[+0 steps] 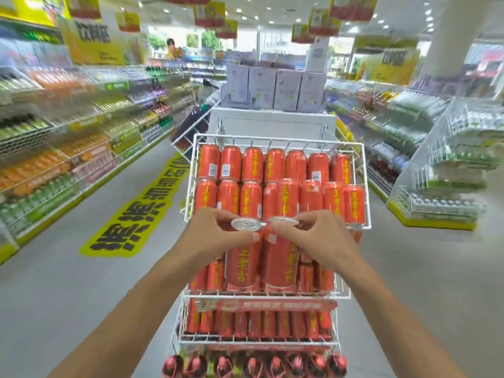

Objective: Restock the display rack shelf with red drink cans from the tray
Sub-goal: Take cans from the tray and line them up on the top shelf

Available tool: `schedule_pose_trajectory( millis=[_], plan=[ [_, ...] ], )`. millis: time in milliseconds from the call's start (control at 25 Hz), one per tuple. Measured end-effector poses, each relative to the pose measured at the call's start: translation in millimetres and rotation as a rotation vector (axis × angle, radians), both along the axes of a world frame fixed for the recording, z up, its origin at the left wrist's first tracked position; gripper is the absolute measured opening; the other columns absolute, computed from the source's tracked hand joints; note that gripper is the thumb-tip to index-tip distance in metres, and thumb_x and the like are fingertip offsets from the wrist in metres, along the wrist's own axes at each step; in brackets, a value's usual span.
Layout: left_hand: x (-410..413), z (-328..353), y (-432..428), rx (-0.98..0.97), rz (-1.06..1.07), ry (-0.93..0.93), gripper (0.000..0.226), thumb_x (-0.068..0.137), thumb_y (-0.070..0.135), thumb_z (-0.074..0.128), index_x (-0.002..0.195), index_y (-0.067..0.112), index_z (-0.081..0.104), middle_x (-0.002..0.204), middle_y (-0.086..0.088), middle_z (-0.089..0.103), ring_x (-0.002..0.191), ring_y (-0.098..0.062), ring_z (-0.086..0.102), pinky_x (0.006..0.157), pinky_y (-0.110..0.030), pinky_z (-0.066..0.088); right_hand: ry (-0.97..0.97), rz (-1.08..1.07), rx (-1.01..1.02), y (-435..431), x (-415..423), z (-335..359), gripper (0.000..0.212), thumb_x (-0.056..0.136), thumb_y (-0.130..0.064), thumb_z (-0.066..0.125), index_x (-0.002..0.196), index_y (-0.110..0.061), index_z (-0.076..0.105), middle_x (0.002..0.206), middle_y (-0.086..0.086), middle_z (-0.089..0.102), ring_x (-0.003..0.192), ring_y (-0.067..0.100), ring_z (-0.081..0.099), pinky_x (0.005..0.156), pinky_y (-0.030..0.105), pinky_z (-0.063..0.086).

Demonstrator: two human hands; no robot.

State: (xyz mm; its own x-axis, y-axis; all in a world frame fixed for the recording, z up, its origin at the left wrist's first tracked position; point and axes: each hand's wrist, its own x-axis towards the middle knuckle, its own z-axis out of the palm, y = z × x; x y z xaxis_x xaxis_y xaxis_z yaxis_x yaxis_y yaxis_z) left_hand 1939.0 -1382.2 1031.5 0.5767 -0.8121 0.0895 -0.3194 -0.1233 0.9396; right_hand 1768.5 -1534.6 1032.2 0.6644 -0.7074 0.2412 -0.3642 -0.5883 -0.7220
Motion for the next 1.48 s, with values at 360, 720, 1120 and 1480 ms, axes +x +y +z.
schedule_pose_trajectory(
  millis=[360, 720, 1120, 1480],
  plan=[
    [70, 10, -96, -0.022, 0.296, -0.022, 0.044, 0.062, 0.027, 0.098, 0.083, -0.001, 0.071, 0.068, -0.008, 0.063, 0.062, -0.016, 0.056, 0.062, -0.033, 0.043, 0.058, -0.215, -0.244, -70, 113, 14, 0.065, 0.078, -0.07, 0.07, 0.053, -0.014, 0.046, 0.055, 0.004, 0.051, 0.059, 0.029, 0.056, 0.046, 0.034, 0.032],
    [118, -3, -134, 0.027, 0.287, -0.025, 0.067, 0.056, 0.04, 0.099, 0.107, 0.007, 0.07, 0.094, -0.006, 0.073, 0.093, -0.024, 0.071, 0.088, -0.045, 0.06, 0.12, -0.32, -0.267, -86, 151, 2, 0.066, 0.083, -0.072, 0.069, 0.058, -0.017, 0.041, 0.066, 0.003, 0.051, 0.076, 0.034, 0.068, 0.056, 0.034, 0.037],
    [131, -18, -145, 0.078, 0.242, -0.025, 0.056, 0.062, 0.046, 0.094, 0.085, 0.0, 0.074, 0.075, -0.005, 0.067, 0.071, -0.019, 0.06, 0.066, -0.033, 0.048, 0.181, -0.394, -0.357, -77, 151, -7, 0.066, 0.088, -0.074, 0.063, 0.077, -0.009, 0.063, 0.076, 0.01, 0.061, 0.087, 0.034, 0.07, 0.062, 0.035, 0.039],
    [133, -26, -150, 0.052, 0.293, -0.069, 0.062, 0.068, 0.047, 0.092, 0.105, 0.002, 0.071, 0.096, -0.006, 0.071, 0.093, -0.021, 0.067, 0.072, -0.029, 0.048, 0.088, -0.478, -0.593, -79, 159, -32, 0.065, 0.087, -0.073, 0.065, 0.089, -0.008, 0.063, 0.088, 0.009, 0.058, 0.07, 0.028, 0.064, 0.056, 0.03, 0.036]
  ],
)
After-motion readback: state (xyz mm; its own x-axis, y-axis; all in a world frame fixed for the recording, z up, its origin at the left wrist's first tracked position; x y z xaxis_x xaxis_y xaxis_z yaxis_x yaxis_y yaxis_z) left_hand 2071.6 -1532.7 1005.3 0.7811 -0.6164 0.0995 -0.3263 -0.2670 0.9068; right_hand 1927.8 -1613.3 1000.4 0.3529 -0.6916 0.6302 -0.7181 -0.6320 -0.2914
